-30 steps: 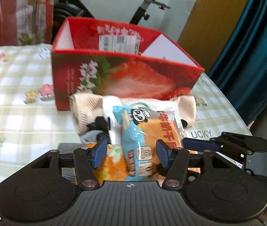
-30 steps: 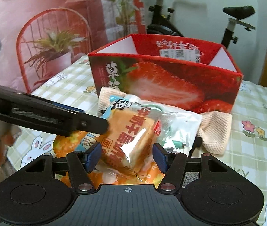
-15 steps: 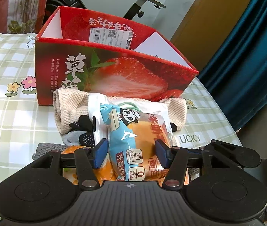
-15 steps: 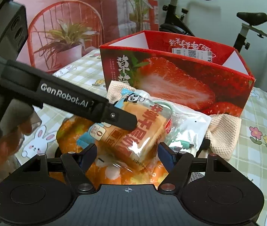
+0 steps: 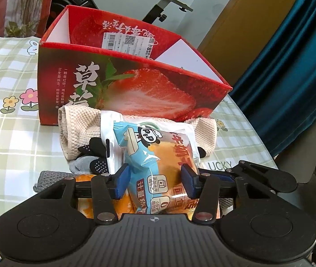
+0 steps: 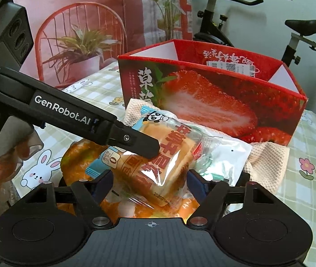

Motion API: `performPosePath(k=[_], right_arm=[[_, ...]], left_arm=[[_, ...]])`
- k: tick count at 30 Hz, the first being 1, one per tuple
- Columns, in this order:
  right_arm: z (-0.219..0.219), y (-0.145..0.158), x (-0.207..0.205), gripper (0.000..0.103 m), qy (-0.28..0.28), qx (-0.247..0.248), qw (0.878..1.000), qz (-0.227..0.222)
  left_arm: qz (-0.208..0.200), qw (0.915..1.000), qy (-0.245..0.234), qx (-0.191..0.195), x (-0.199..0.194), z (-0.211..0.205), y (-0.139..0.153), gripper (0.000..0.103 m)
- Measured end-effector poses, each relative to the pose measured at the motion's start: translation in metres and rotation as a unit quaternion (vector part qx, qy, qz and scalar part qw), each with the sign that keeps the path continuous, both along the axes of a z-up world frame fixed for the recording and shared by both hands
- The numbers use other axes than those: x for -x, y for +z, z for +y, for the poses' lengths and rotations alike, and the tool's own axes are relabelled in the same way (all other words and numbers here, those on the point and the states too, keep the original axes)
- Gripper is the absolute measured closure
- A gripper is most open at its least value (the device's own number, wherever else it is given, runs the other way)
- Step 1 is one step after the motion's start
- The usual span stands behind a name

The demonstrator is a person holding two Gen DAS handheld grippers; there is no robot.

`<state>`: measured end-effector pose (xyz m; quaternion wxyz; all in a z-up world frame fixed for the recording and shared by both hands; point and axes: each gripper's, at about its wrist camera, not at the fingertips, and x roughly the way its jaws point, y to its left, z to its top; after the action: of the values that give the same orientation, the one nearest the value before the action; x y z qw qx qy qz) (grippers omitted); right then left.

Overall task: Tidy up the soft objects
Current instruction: 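Carry the bread snack with the left tool and drop it into the box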

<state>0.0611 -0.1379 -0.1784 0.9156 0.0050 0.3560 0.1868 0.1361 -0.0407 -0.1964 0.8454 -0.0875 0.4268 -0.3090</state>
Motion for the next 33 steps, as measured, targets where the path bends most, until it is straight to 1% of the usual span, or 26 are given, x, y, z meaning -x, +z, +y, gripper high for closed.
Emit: performPosePath(k=[9, 14, 17, 21, 25, 30, 33], right_arm=[[0.001, 0.003, -0.006, 0.039, 0.0, -0.008, 1.0, -0.006], [0.002, 0.009, -0.005, 0.041, -0.001, -0.004, 1.0, -0.013], [0.003, 0.015, -0.004, 0.042, -0.002, -0.002, 1.0, -0.024], [0.004, 0.029, -0.004, 0.042, 0.002, 0.007, 0.999, -0.047], [0.002, 0.049, -0.008, 0.042, 0.005, 0.017, 0.997, -0.077], [-0.007, 0.079, -0.025, 0.042, 0.008, 0.036, 0.994, -0.107], [-0.016, 0.096, -0.042, 0.042, 0.008, 0.045, 0.992, -0.119]], left_arm=[[0.006, 0.9999, 0.003, 0.011, -0.004, 0.004, 0.001, 0.053], [-0.005, 1.0, 0.0, 0.005, -0.003, 0.003, 0.007, 0.053], [-0.01, 0.9999, 0.0, 0.008, -0.002, 0.004, 0.012, 0.053], [-0.026, 0.9995, 0.002, 0.017, -0.001, 0.008, 0.027, 0.053], [-0.047, 0.9985, 0.004, 0.027, -0.004, 0.01, 0.046, 0.053], [-0.076, 0.9965, 0.0, 0.035, -0.018, 0.001, 0.077, 0.053], [-0.093, 0.995, -0.004, 0.038, -0.032, -0.009, 0.093, 0.052]])
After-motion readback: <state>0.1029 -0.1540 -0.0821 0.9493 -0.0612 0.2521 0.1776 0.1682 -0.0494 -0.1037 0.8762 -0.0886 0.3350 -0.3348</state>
